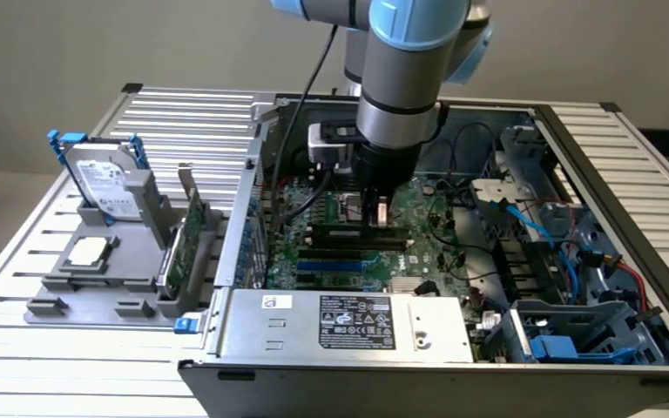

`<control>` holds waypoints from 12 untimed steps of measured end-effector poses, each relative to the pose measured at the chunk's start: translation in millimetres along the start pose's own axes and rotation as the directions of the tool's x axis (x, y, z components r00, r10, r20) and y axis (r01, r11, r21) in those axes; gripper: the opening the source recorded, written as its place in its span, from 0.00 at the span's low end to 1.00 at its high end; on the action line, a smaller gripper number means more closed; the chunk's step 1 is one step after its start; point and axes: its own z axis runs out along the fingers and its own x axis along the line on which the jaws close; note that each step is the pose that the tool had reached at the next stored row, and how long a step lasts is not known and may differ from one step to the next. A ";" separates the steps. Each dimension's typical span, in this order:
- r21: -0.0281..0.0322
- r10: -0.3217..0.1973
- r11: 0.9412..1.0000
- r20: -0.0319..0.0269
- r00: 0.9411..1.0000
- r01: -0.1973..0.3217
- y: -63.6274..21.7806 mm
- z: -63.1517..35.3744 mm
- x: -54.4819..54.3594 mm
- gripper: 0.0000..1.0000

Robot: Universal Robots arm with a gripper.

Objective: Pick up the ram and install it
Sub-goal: 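Insert the ram into the slot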

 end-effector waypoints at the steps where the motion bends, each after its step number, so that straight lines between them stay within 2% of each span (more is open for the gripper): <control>1: 0.000 0.000 1.000 0.000 1.000 0.000 -0.1 1.3 0.0 0.14; 12: -0.001 -0.009 1.000 0.000 1.000 0.009 0.2 3.9 -0.1 0.14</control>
